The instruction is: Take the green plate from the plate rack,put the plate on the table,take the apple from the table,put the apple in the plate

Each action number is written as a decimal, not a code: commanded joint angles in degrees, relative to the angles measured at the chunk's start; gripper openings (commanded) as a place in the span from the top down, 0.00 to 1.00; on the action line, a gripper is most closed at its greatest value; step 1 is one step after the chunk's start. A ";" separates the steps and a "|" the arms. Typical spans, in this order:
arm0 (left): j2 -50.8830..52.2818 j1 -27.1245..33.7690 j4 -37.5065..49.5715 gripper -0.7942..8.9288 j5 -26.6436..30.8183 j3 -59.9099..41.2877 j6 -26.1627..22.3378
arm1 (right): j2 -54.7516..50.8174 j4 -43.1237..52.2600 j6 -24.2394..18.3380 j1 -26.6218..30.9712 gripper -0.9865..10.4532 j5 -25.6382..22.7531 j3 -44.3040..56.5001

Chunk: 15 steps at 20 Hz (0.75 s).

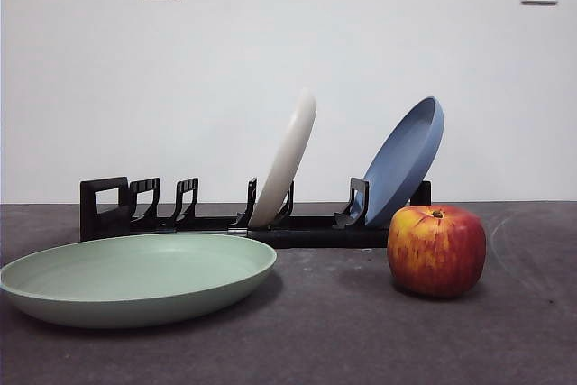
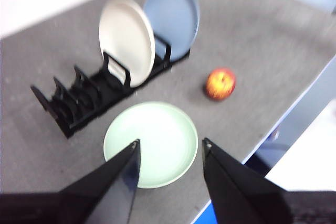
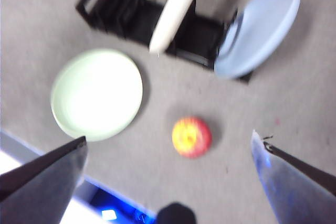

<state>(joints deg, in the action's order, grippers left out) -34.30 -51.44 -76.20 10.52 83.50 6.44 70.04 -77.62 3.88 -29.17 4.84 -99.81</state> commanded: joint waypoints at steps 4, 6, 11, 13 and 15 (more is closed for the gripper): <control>11.28 -2.14 0.22 0.72 -0.22 -1.36 4.83 | -5.62 1.66 7.10 -3.74 0.39 -6.43 17.57; 14.64 -4.33 0.15 0.72 0.04 -4.63 6.58 | -6.58 6.16 9.42 -5.27 0.39 -6.43 24.06; 22.27 -11.91 0.13 0.72 5.20 -20.31 13.90 | -5.07 19.23 12.63 -8.09 0.39 -6.67 34.71; 23.69 -14.38 0.13 0.72 6.71 -24.37 16.28 | -3.67 22.14 12.59 -8.17 0.39 -7.43 36.37; 24.22 -17.14 0.15 0.72 8.28 -27.52 18.86 | -1.66 24.76 12.59 -8.17 0.39 -9.07 37.66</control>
<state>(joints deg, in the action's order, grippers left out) -10.61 -67.40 -76.23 18.09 57.12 21.61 67.51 -53.71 15.68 -37.17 -3.68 -63.05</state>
